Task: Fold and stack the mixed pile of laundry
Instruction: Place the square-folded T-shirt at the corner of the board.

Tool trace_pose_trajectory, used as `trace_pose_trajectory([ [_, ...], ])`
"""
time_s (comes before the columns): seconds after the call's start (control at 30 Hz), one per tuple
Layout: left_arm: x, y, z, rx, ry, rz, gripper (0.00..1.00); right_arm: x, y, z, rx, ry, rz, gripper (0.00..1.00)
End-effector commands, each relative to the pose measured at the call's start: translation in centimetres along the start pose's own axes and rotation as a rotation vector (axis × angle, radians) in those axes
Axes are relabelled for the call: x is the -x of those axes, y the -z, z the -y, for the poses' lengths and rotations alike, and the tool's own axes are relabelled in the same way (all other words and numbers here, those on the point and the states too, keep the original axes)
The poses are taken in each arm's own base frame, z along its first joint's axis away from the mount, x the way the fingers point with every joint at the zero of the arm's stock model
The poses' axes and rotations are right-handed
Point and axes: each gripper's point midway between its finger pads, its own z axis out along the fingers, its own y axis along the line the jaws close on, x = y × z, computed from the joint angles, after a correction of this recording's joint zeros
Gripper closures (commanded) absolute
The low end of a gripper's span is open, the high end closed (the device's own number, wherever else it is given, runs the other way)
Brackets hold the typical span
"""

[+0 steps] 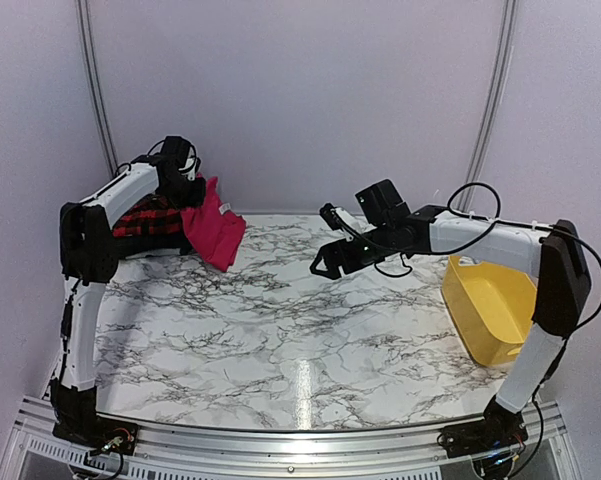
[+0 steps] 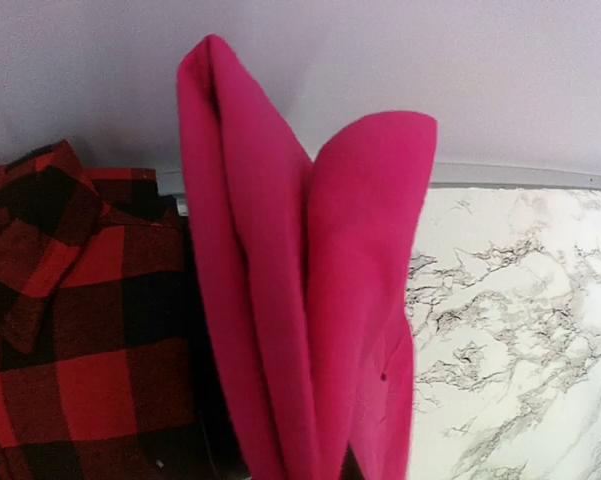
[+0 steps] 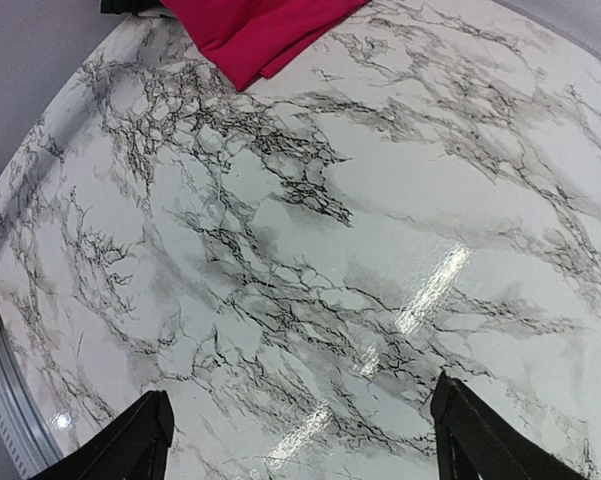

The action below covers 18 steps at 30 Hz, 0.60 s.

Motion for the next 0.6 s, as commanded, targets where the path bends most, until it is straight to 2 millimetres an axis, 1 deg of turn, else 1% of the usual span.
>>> trace_pose_trajectory([
  [0.0, 4.6, 7.5, -0.7, 0.01, -0.019, 0.122, 1.0, 1.0, -0.4, -0.1, 0.024, -0.025, 0.028, 0.15],
  [0.2, 5.8, 10.3, -0.7, 0.003, -0.025, 0.163, 1.0, 1.0, -0.5, -0.3, 0.032, -0.032, 0.027, 0.15],
  [0.43, 7.6, 13.1, -0.9, -0.025, -0.015, 0.225, 1.0, 0.8, 0.1, -0.1, 0.014, -0.034, 0.028, 0.14],
  [0.57, 8.6, 14.3, -2.1, -0.048, 0.025, 0.254, 1.0, 0.7, 0.3, 0.0, 0.008, -0.036, 0.027, 0.14],
])
